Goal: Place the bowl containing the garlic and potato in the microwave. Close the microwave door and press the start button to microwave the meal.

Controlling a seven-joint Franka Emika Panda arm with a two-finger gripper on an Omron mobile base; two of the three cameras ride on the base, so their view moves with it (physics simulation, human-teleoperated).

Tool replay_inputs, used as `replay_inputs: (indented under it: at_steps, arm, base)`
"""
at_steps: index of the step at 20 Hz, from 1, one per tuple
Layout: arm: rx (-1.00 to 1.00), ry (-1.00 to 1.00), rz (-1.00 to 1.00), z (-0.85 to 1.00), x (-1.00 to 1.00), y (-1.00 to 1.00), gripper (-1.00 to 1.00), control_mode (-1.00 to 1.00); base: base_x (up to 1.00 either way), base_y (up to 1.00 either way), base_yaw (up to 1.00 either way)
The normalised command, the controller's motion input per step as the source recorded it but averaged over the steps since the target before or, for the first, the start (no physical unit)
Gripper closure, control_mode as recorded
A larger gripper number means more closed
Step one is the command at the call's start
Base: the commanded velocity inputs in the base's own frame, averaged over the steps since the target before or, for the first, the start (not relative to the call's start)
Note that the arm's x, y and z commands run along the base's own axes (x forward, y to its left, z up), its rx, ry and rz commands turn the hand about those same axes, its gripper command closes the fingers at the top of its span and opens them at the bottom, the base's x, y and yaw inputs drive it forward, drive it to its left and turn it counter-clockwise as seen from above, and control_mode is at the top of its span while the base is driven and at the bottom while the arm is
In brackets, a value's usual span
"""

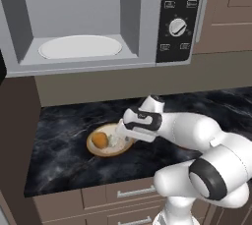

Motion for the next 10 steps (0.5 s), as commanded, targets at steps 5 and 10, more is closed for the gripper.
replay_inputs:
  at_steps: [5,10]
  arm:
    - [0.09,0.0,0.0,0.4,0.0,-0.06,1.0,-1.0]
    - [0.14,-0.02,0.0,0.32,0.0,-0.11,1.0,-1.0]
  base:
    - [0.0,0.0,0.0]
    - [0.0,0.0,0.0]
